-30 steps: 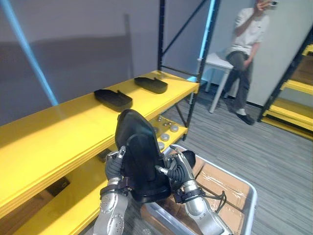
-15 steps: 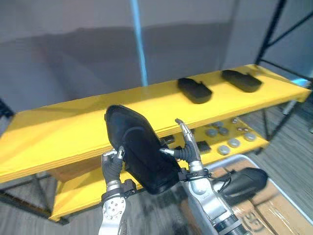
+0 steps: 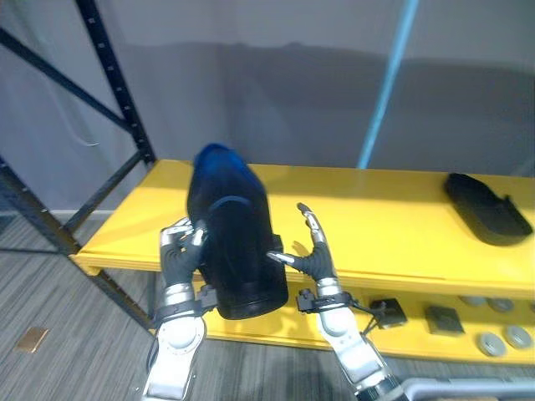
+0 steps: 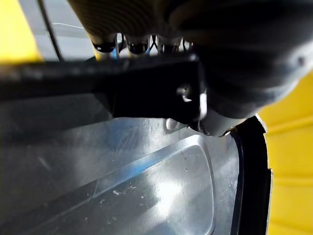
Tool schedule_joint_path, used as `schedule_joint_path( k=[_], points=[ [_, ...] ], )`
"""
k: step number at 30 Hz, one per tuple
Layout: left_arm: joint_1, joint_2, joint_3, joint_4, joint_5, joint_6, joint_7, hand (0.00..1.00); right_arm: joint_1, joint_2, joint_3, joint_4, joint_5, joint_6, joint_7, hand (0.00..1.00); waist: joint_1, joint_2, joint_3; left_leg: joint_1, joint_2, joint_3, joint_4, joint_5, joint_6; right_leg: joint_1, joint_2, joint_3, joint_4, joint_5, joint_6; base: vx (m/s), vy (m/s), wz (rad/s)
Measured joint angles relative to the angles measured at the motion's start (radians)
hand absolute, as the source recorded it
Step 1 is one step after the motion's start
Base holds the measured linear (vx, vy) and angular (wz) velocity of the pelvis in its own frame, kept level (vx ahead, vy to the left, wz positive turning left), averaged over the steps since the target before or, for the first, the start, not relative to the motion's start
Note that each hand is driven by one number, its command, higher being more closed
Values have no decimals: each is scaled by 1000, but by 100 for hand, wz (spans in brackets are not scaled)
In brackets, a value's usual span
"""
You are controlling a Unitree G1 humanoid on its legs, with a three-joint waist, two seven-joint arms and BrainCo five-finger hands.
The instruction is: Walk over and take plastic housings, then place them on the shelf
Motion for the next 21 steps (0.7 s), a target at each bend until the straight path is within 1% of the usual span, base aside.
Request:
schedule_joint_path(
  k=[1, 2, 4, 5, 6, 7, 9, 10, 11, 12, 13, 14, 15, 16, 17, 18, 19, 20, 21],
  points=[
    [2, -11, -10, 13, 0, 2, -11, 100, 25, -15, -5, -2, 0, 0, 1, 0, 3, 32, -13, 0, 18, 10, 0, -10, -10, 24, 16, -7, -42, 11, -2, 180, -38, 12],
    [1, -12, -12, 15, 1, 2, -15, 100, 34, -16, -7, -3, 0, -1, 2, 0, 3, 38, -15, 3, 27, 12, -1, -18, -12, 41, 27, -7, -78, 20, 3, 218, -19, -17],
    [-15, -12, -23, 46, -1, 4, -30, 100, 66, -13, -8, -19, 6, -2, 5, 0, -5, 39, -17, 13, 62, 27, 18, -54, -33, 111, 70, -5, -201, 65, -8, 195, -33, -27],
    [-19, -12, -28, 57, -1, 5, -34, 100, 77, -12, -11, -24, 6, -4, 6, 0, -9, 39, -17, 13, 67, 30, 38, -71, -37, 127, 76, -4, -218, 67, -8, 208, -30, -18],
    [-24, -17, -33, 77, 0, 6, -43, 100, 98, -13, -12, -27, 21, -7, 11, 0, -19, 43, -14, 11, 81, 36, 100, -110, -50, 160, 87, -2, -237, 66, -8, 202, -9, -17],
    [-32, -22, -36, 97, 0, 6, -50, 100, 124, -13, -11, -41, 32, -9, 18, 0, -22, 46, -12, -3, 99, 43, 184, -148, -71, 188, 97, 4, -250, 63, -11, 195, 3, -18],
    [-45, -25, -36, 133, 0, 7, -53, 100, 134, -16, -10, -57, 45, -11, 22, 0, -21, 48, -7, -39, 112, 42, 317, -177, -108, 214, 102, 22, -262, 59, -11, 116, 15, -30],
    [-46, -35, -28, 155, 0, 9, -53, 100, 134, -25, -8, -77, 54, -14, 30, 0, -18, 52, -3, -71, 116, 35, 413, -179, -112, 224, 97, 53, -265, 59, -13, 111, 47, -58],
    [-44, -48, -20, 170, 0, 15, -51, 100, 135, -38, -10, -111, 66, -20, 33, 0, -11, 55, -2, -105, 122, 31, 472, -196, -123, 225, 87, 76, -267, 59, -13, 97, 80, -62],
    [-46, -49, -20, 179, 0, 15, -49, 100, 136, -42, -15, -130, 74, -24, 34, 0, -9, 57, -3, -107, 134, 30, 463, -204, -121, 221, 87, 91, -266, 59, -13, 112, 119, -66],
    [-50, -52, -17, 195, 0, 17, -45, 100, 136, -45, -40, -170, 91, -32, 35, 0, -11, 59, -4, -107, 163, 12, 410, -204, -121, 213, 87, 117, -265, 57, -12, 88, 145, -59],
    [-65, -57, -6, 217, 1, 20, -39, 100, 138, -57, -70, -213, 107, -38, 34, 0, -22, 64, -5, -105, 189, -14, 319, -195, -118, 199, 91, 134, -264, 53, -10, 61, 140, -50],
    [-75, -62, 0, 228, 1, 26, -36, 100, 142, -64, -89, -235, 112, -42, 32, 0, -30, 71, -9, -99, 203, -31, 264, -185, -114, 188, 96, 141, -261, 53, -2, 31, 183, -44],
    [-93, -72, 20, 241, 0, 39, -30, 100, 151, -79, -138, -275, 122, -56, 28, 0, -39, 88, -12, -89, 227, -39, 177, -111, -149, 168, 112, 165, -260, 55, 14, 32, 203, -58],
    [-99, -68, 39, 259, 0, 51, -23, 100, 179, -76, -180, -301, 130, -59, 26, 0, -41, 68, -14, -65, 209, 1, 141, -103, -136, 162, 93, 190, -269, 59, 19, 37, 213, -57],
    [-106, -64, 45, 267, 0, 58, -19, 100, 199, -72, -198, -329, 132, -59, 26, 0, -48, 60, -17, -58, 194, 12, 126, -98, -129, 160, 79, 195, -272, 63, 28, 61, 204, -44],
    [-113, -57, 55, 268, -3, 70, -12, 100, 228, -70, -227, -389, 138, -66, 28, 0, -62, 58, -16, -37, 169, 31, 93, -84, -111, 157, 57, 213, -275, 65, 35, 73, 201, -31],
    [-126, -57, 61, 268, -11, 73, -8, 100, 236, -72, -261, -426, 146, -75, 31, 0, -71, 60, -15, -21, 152, 55, 73, -81, -106, 153, 40, 229, -276, 69, 47, 96, 224, -35],
    [-135, -56, 65, 268, -21, 74, -6, 100, 236, -72, -277, -436, 164, -77, 34, 0, -72, 59, -15, -15, 147, 68, 67, -81, -105, 152, 36, 241, -278, 71, 50, 95, 195, -47]
  ],
)
